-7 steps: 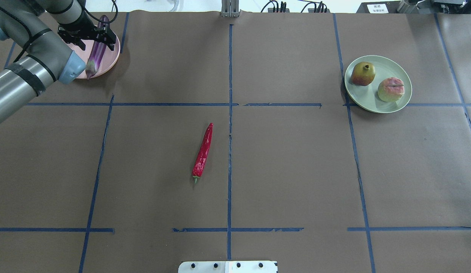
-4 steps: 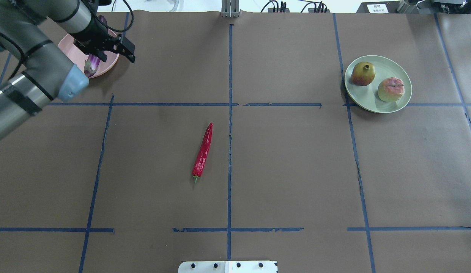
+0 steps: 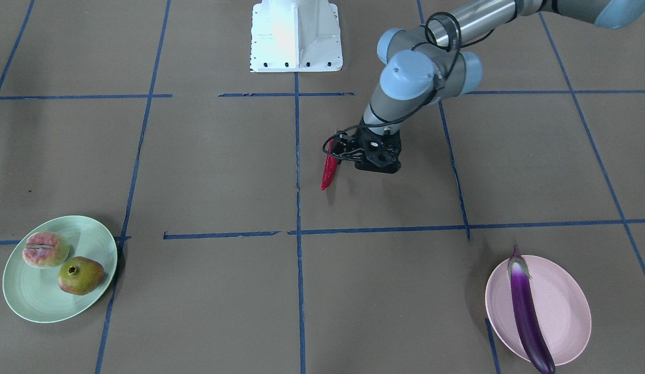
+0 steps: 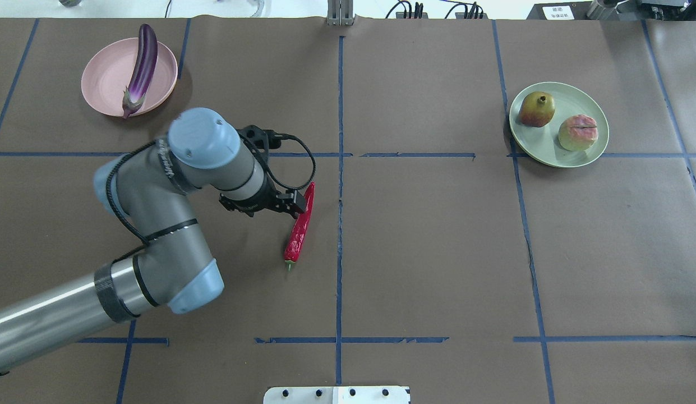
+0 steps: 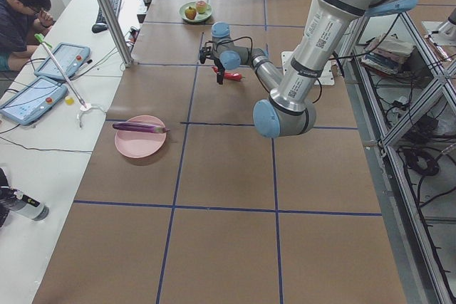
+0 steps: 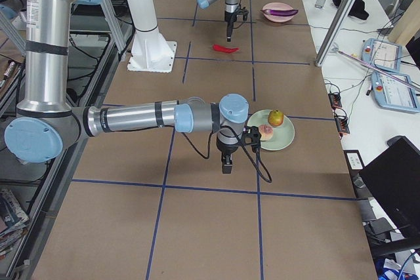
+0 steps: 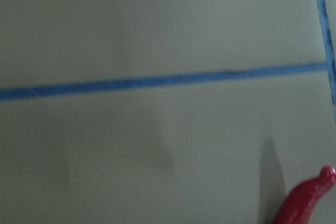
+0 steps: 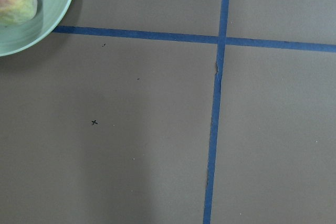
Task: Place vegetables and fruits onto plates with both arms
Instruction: 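Release the eggplant and move the left gripper to the red chili pepper, then grasp the red chili pepper with the left gripper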
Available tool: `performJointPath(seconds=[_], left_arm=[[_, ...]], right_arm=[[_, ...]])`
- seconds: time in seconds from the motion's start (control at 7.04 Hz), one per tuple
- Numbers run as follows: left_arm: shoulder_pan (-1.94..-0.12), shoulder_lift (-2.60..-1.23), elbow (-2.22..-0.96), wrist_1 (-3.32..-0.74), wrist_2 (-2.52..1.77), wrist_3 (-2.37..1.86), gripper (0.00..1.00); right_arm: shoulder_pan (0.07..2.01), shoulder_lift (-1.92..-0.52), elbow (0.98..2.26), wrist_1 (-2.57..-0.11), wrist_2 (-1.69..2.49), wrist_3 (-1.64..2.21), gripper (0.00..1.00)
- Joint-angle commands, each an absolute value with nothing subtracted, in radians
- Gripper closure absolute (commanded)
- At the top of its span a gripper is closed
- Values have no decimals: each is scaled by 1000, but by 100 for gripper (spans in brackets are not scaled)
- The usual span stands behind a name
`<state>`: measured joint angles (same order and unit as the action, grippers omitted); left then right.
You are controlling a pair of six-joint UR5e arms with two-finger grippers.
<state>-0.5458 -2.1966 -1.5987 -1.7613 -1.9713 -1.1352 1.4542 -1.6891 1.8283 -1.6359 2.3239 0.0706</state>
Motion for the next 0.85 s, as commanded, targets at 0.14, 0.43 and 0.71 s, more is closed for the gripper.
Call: performJointPath(seconds=[0.14, 0.43, 0.71], left_arm=[[-459, -2241, -1586, -1671, -1870, -1146, 3], [-459, -2241, -1582, -1669, -1874, -1149, 65], [-465, -2243, -1592, -1670, -1876, -1158, 100]], right_arm=[[1454, -1692, 1824, -1637, 2324, 69, 0], [1454, -1692, 1824, -1637, 2324, 69, 0], [1454, -1692, 1824, -1635, 2324, 71, 0]])
